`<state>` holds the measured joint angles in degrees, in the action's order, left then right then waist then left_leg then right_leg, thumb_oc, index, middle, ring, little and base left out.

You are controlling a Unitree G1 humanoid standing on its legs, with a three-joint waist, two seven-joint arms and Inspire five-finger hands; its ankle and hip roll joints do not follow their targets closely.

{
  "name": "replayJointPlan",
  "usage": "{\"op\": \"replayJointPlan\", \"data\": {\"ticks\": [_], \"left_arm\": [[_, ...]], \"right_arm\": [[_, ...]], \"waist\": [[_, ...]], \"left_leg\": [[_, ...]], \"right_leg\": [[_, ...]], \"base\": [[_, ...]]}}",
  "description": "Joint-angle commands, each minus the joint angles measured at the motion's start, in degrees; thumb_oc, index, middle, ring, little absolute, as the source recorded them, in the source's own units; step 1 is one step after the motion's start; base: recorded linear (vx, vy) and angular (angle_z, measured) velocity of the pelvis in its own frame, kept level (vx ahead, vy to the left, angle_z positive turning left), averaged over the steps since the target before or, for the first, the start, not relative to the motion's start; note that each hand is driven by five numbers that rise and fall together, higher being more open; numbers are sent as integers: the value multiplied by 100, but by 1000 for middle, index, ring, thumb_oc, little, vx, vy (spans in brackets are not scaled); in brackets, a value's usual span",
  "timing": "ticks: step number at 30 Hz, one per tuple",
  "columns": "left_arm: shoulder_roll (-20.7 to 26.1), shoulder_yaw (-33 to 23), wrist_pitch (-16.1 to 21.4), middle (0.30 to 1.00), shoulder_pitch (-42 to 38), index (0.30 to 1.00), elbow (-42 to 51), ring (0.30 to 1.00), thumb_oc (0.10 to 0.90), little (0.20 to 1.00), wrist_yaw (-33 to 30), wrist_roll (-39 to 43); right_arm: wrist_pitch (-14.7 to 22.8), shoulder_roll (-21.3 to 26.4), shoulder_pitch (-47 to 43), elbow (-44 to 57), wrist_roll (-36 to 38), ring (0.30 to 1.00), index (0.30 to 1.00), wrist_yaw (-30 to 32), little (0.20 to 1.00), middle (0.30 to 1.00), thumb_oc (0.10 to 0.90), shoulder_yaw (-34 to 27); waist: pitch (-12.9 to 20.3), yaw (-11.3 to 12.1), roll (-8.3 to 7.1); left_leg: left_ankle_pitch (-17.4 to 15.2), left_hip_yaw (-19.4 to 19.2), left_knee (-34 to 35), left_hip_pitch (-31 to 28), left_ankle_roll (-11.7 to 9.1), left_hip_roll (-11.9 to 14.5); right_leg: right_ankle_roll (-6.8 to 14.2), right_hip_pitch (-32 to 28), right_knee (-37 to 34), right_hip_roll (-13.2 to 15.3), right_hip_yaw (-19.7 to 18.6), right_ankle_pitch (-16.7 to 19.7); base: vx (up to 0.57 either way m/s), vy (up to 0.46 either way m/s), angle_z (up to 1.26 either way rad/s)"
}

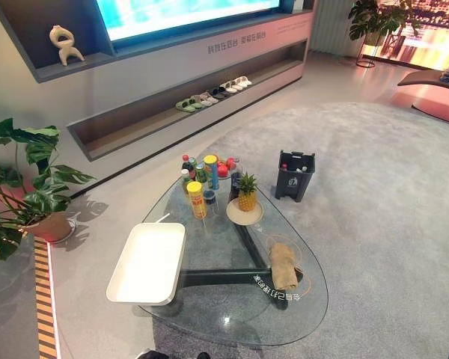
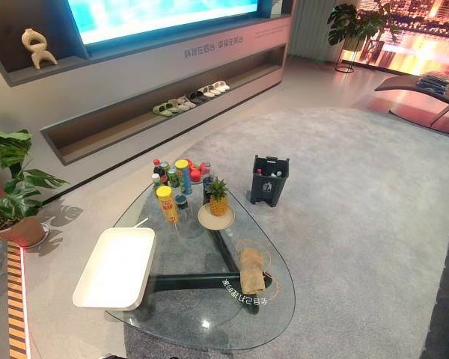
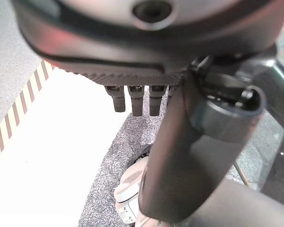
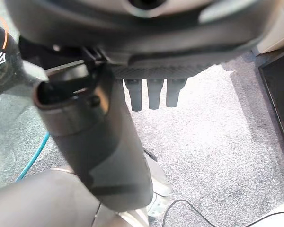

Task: Wipe the table with a cloth and put it in the basket.

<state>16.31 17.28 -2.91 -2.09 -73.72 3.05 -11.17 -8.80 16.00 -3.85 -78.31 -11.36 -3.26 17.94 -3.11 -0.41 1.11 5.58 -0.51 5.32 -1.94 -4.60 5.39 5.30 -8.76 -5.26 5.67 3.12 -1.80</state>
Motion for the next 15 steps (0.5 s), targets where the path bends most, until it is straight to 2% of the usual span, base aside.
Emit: {"op": "replayJointPlan", "data": {"ticks": [1,8,12,15], "left_arm": [[77,-106,126,900,-548,900,-309,900,800,900,-235,313],[193,-212,101,900,-558,900,-224,900,800,900,-429,659],[162,-89,130,900,-1032,900,-88,900,800,900,-687,1208],[162,-71,146,900,-1188,900,-56,900,800,900,-775,1349]], "right_arm": [[-179,219,-444,-244,-260,900,900,65,900,900,800,-33],[-205,386,-395,-185,-706,900,900,23,900,900,800,99],[-378,398,-738,-1,-900,900,900,51,900,900,800,443],[-409,418,-846,17,-951,900,900,91,900,900,800,489]], "waist": [[-280,10,-88],[-464,2,-77],[-1061,-21,12],[-1224,-40,49]], "left_leg": [[-744,-213,-32,-393,108,-254],[-685,-179,-32,-262,113,-259],[-469,-65,-32,322,202,-302],[-411,0,-32,498,240,-340]], "right_leg": [[93,199,26,17,257,206],[77,330,26,-17,142,251],[-12,1026,162,-23,76,404],[-46,1250,246,-57,24,413]], "base": [[0,0,0],[33,14,0],[-218,36,-3],[-154,8,2]]}}
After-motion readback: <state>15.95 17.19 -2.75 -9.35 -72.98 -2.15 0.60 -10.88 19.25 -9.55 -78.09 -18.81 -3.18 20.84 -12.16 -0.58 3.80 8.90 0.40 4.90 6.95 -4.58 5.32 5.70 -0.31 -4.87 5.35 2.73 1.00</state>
